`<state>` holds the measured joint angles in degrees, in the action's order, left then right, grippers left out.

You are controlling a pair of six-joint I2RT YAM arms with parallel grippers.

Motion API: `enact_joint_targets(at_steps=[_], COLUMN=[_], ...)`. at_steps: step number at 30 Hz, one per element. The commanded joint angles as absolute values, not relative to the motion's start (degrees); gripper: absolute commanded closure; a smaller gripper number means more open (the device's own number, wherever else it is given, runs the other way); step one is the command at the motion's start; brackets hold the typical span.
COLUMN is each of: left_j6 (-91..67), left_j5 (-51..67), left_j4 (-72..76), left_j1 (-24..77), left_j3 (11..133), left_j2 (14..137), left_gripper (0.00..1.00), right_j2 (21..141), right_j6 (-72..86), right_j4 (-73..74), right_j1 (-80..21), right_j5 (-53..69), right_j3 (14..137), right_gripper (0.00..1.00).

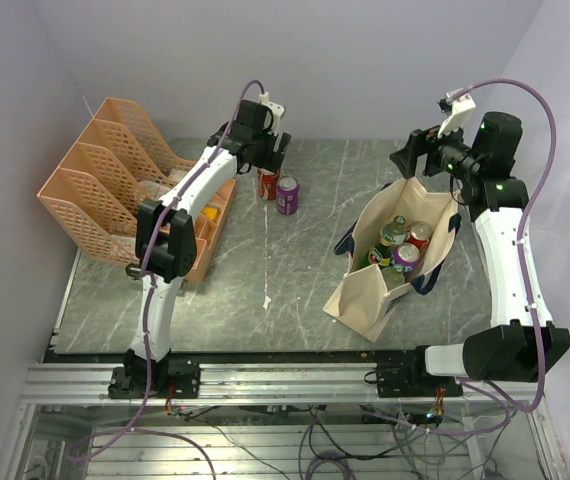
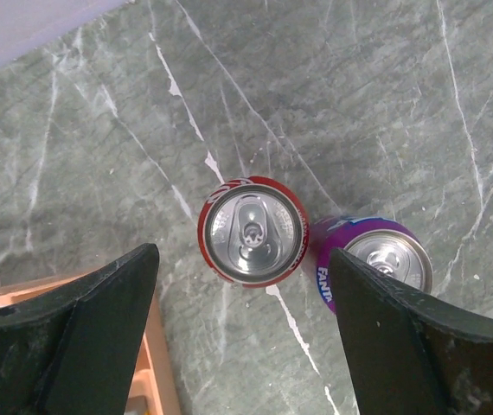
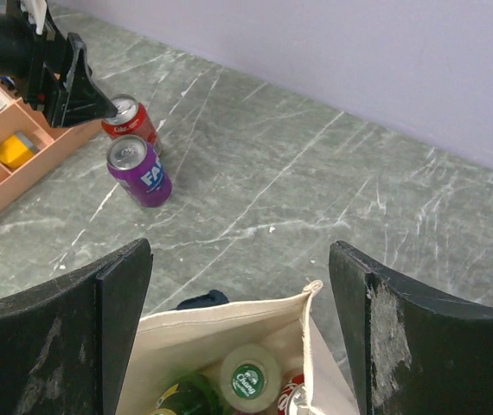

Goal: Place the beverage into the canvas bag
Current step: Pick up the drink from the center of the board.

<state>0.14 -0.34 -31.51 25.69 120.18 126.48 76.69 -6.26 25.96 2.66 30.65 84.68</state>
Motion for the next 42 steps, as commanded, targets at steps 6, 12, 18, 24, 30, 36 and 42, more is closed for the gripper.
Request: enact_joint_targets(at_steps=[6, 12, 18, 24, 30, 36, 42], left_j6=[-2.19, -2.42, -3.00, -2.22, -2.13, -0.75, 1.42], left_j5=[1.92, 1.51, 2.08, 2.10, 3.25, 3.94, 0.41], left_j4=[-29.01, -29.00, -28.93, -28.72, -28.65, -28.92, -29.02], left_j1=[25.44, 25.51, 25.58, 25.55, 25.57, 25.49, 25.19], left_j3=[124.72, 124.35, 122.09, 121.72, 121.41, 120.99, 121.21], left_j2=[132.26, 134.02, 135.39, 136.20, 135.92, 134.22, 129.50], left_gripper=[0.08, 0.10, 0.14, 0.21, 0.34, 0.60, 0.93], right_j2=[75.77, 75.21, 73.40, 70.20, 67.34, 66.28, 65.91], right_j6=[-5.82, -5.60, -4.66, -1.89, 0.42, -0.33, -0.55], right_j4=[24.35, 24.24, 24.11, 23.31, 22.49, 23.02, 23.10], right_j1=[5.32, 6.68, 8.77, 12.82, 16.32, 16.87, 17.14], right_j5=[32.34, 32.84, 34.25, 36.05, 37.20, 36.90, 37.07], right_j3=[83.45, 82.87, 80.66, 76.84, 74.19, 73.59, 73.47], right_gripper=[0.18, 0.18, 0.18, 0.19, 0.20, 0.20, 0.20])
